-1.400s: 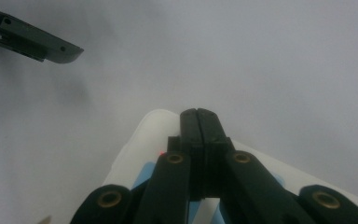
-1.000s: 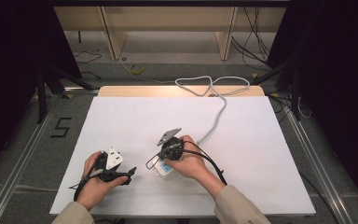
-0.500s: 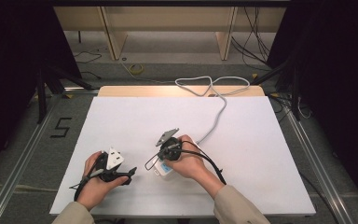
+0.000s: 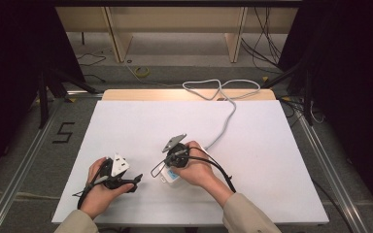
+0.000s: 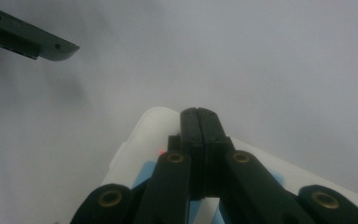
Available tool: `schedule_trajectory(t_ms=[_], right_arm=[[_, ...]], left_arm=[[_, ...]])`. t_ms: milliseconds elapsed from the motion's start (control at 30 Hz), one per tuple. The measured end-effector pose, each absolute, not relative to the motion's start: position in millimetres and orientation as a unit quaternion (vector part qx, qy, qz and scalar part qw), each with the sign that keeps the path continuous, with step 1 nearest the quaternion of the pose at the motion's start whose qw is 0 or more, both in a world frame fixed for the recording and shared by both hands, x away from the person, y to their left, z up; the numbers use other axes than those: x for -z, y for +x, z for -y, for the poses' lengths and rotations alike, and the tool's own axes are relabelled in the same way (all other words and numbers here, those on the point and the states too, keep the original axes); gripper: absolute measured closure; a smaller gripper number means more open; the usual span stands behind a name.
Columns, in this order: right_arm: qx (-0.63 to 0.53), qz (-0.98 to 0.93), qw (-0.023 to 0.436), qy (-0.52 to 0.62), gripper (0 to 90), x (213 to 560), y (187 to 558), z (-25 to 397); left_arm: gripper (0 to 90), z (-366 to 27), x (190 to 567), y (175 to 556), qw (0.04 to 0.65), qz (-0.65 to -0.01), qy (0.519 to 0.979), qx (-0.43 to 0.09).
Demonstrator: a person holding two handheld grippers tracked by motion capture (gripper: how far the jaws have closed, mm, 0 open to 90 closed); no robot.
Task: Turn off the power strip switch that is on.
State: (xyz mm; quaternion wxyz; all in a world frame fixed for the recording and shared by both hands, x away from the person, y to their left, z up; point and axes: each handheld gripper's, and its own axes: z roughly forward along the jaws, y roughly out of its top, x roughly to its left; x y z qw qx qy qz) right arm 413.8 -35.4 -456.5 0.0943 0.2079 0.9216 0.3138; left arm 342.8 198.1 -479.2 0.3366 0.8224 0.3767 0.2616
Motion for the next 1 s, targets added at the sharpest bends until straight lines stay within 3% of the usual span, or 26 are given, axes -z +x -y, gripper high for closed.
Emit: schedule_trajectory(t_ms=[1000], right_arm=[[-0.336,-0.915,0.086,0.205,90.0,448.3,410.4,42.4]], left_arm=[[17.9,-198.3,479.6,343.1,0.338,-0.377,0.822,-0.259]])
